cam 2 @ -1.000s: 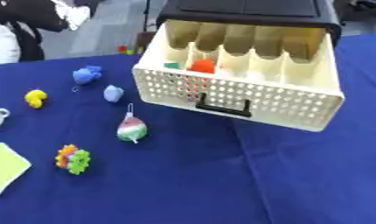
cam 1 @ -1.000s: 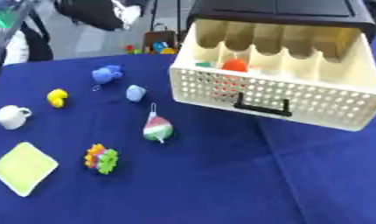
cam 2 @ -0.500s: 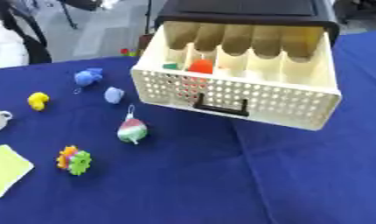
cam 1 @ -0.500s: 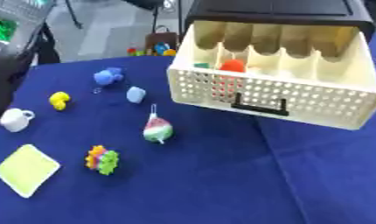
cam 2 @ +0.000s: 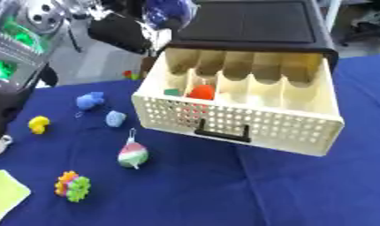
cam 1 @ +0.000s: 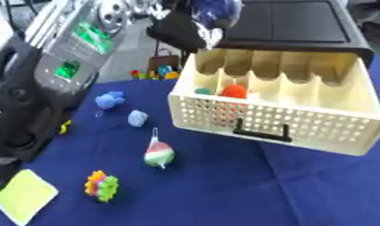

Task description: Pick up objects from table and place into drawer.

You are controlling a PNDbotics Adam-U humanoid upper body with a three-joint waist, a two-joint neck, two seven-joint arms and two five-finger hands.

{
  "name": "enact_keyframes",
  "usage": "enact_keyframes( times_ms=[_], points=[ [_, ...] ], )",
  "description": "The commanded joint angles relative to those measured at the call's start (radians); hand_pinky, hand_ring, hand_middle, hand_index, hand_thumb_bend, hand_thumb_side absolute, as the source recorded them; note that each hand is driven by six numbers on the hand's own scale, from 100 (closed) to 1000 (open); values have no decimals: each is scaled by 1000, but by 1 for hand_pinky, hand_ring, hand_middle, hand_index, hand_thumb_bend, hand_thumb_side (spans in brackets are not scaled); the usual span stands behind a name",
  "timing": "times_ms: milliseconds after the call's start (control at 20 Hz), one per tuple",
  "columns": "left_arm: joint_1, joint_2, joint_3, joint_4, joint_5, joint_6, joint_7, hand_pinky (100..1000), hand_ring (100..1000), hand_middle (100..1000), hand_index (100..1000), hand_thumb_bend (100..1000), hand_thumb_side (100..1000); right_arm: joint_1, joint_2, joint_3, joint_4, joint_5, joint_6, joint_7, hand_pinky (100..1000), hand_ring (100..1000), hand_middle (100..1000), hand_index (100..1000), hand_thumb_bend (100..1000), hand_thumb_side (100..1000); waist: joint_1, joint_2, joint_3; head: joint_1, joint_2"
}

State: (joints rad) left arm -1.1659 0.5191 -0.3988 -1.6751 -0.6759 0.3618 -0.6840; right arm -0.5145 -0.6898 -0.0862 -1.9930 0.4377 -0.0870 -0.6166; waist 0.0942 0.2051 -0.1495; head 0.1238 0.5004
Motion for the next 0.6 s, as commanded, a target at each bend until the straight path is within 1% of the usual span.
enact_keyframes(
  times_ms=[50, 150, 200, 600],
  points=[
    [-28, -1, 0, 18, 22, 2, 18, 132, 374, 331, 520, 100, 482, -21, -13, -8, -7, -12, -2, 0, 318, 527, 470, 716, 123, 743, -7, -13, -2, -11, -53],
    [-30, -9, -2, 28, 36, 4, 25, 130, 373, 329, 518, 100, 487, -23, -11, -8, -7, -13, 0, 0, 319, 526, 470, 715, 123, 743, -6, -13, -3, -16, -63],
    [-32, -12, -5, 32, 42, 4, 27, 131, 373, 328, 518, 100, 490, -24, -10, -7, -7, -14, 0, 1, 320, 527, 471, 714, 123, 744, -6, -13, -4, -19, -63],
    [-43, -37, -19, 44, 93, 15, 32, 126, 369, 323, 513, 100, 504, -29, -5, -6, -7, -18, 3, 2, 323, 526, 472, 713, 123, 744, -3, -15, -8, -27, -46]
  ],
)
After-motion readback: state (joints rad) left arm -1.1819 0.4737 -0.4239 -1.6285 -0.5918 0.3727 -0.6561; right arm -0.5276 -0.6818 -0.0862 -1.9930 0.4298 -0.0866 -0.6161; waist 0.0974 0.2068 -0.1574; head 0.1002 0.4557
